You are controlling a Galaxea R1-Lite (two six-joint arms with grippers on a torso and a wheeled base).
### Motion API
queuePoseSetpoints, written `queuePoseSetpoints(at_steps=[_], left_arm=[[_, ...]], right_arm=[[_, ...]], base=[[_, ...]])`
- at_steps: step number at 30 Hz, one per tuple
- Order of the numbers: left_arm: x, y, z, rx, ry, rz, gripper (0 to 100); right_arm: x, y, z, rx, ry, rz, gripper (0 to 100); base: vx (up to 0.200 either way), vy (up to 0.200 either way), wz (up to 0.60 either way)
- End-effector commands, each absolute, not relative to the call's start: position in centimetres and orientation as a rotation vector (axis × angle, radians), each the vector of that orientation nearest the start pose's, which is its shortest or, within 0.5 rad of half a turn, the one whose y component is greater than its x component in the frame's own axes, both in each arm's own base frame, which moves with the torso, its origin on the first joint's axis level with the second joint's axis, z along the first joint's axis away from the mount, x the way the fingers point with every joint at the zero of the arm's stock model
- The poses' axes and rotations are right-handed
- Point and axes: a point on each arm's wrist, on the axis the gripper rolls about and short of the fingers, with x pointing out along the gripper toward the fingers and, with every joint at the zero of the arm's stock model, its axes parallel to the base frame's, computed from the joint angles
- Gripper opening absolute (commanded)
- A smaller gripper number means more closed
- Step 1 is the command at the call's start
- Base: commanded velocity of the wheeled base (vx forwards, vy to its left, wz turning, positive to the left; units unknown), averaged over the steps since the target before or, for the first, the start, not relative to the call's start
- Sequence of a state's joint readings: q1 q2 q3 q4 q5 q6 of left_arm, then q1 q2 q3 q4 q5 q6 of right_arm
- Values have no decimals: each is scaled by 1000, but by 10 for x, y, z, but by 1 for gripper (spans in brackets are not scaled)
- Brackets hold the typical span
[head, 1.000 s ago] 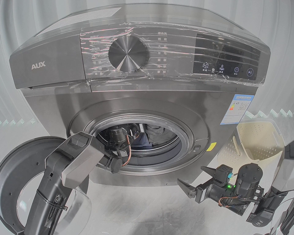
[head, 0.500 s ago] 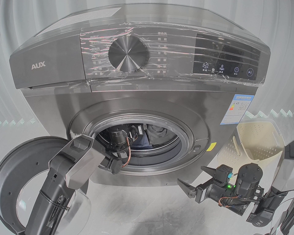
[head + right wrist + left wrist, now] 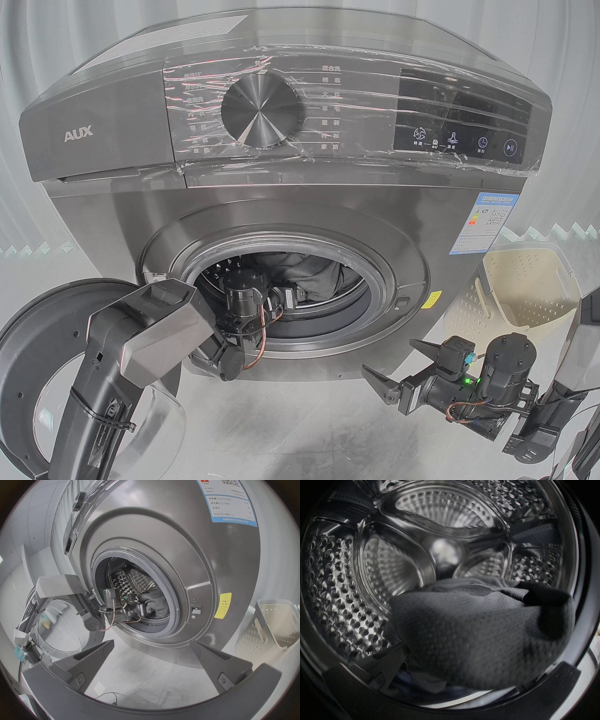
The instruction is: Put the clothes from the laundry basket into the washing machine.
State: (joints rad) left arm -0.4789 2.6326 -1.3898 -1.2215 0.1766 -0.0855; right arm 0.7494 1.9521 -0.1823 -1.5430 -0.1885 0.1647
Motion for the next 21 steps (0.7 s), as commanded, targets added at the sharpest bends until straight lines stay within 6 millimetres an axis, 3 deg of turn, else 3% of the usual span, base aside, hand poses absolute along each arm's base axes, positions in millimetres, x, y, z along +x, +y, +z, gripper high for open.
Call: queuePoseSetpoints(at_steps=[1,8,17,21], left_arm=[[393,-229,19,-35,124,-385,100],[369,-221,22,17,179,-434,100],[343,-231,55,-4,122,-506,100],[336,-236,60,-6,114,-525,100]], right_arm=[[186,168,69,55,250,540,100],[186,168,70,57,247,540,100],[186,167,70,56,249,539,100],[186,168,70,56,249,540,100]], base=[[0,0,0],[0,0,0],[0,0,0],[0,0,0]])
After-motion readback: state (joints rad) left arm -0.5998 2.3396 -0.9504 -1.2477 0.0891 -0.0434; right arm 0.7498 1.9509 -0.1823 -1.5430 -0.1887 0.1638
